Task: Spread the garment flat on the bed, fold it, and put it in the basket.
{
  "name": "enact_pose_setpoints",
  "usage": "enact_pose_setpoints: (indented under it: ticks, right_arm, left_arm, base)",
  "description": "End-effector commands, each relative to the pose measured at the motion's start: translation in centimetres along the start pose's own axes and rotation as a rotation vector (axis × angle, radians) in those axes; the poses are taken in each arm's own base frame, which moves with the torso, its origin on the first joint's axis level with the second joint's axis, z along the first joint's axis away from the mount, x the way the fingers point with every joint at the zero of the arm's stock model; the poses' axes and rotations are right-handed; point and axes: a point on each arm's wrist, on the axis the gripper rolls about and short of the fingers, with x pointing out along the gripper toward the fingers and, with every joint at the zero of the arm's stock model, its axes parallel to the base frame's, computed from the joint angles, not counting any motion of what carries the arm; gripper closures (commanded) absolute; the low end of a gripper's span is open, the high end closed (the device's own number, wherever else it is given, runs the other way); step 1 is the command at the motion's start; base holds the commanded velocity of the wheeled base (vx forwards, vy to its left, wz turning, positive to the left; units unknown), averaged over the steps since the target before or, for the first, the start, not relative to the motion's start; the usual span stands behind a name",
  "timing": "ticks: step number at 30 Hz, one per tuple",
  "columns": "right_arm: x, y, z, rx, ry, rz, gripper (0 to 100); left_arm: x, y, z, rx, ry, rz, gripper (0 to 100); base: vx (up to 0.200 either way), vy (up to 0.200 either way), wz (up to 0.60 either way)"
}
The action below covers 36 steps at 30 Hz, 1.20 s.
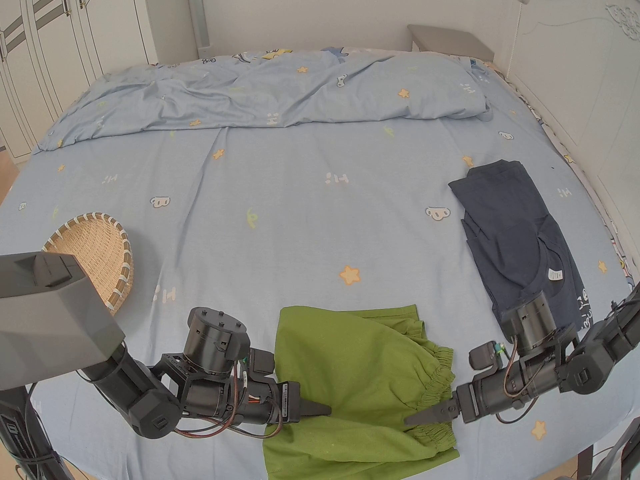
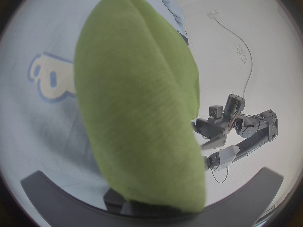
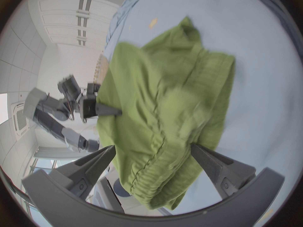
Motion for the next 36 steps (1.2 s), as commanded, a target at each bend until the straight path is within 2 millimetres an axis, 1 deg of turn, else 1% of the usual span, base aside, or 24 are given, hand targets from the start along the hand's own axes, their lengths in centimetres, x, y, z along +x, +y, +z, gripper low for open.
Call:
enact_pose_setpoints:
  ticks: [1,4,7,8,9,10,12,15,20,23,29,32,36]
  right_arm:
    - [-4.8,1.3,2.8,0.014,-0.219,0.026,0]
    - [-8.5,2.2,4.7,0.027,-0.329,0.023,0]
    - [-12.1,3.1,6.4,0.045,-0.396,-0.003,0]
    - [-12.4,3.2,6.7,0.047,-0.400,-0.005,0]
    - [-13.3,3.5,7.2,0.047,-0.408,-0.009,0]
    - [-13.7,3.5,7.4,0.043,-0.413,-0.010,0]
    - [-13.9,3.4,7.4,0.036,-0.416,-0.009,0]
    - [-13.8,3.2,7.3,0.036,-0.409,-0.004,0]
    - [-13.7,3.2,7.1,0.042,-0.400,0.000,0]
    - [-13.7,3.2,7.1,0.040,-0.402,0.000,0]
    - [-13.7,3.2,7.2,0.040,-0.402,0.000,0]
    - [-13.6,3.3,7.1,0.038,-0.398,0.002,0]
    - [-13.6,3.3,7.1,0.036,-0.398,0.003,0]
  left_arm:
    - [-3.1,-1.3,0.4,0.012,-0.061,-0.030,100]
    - [-5.4,-2.1,1.5,0.006,-0.098,-0.045,100]
    - [-7.7,-3.5,3.0,-0.004,-0.132,-0.038,100]
    - [-8.0,-3.8,3.3,-0.002,-0.137,-0.037,100]
    - [-8.9,-4.6,4.0,-0.009,-0.141,-0.028,100]
    - [-9.5,-5.0,4.4,-0.010,-0.145,-0.022,100]
    - [-10.3,-5.7,5.3,0.002,-0.152,-0.010,100]
    - [-11.0,-6.0,6.2,0.037,-0.146,0.014,100]
    - [-11.7,-5.6,7.0,0.051,-0.135,0.057,100]
    - [-12.4,-5.0,7.3,0.035,-0.133,0.084,100]
    - [-14.0,-5.4,7.9,0.001,-0.113,0.123,100]
    - [-14.5,-5.7,7.9,0.015,-0.102,0.131,100]
    - [-14.3,-5.8,7.8,0.019,-0.097,0.129,100]
  base:
    - [0.000,0.000,0.00]
    - [0.000,0.000,0.00]
    - [0.000,0.000,0.00]
    - [0.000,0.000,0.00]
    - [0.000,0.000,0.00]
    - [0.000,0.000,0.00]
    - [0.000,0.000,0.00]
    - [0.000,0.000,0.00]
    - [0.000,0.000,0.00]
    - [0.000,0.200,0.00]
    - [0.000,0.200,0.00]
    - [0.000,0.200,0.00]
    - [0.000,0.200,0.00]
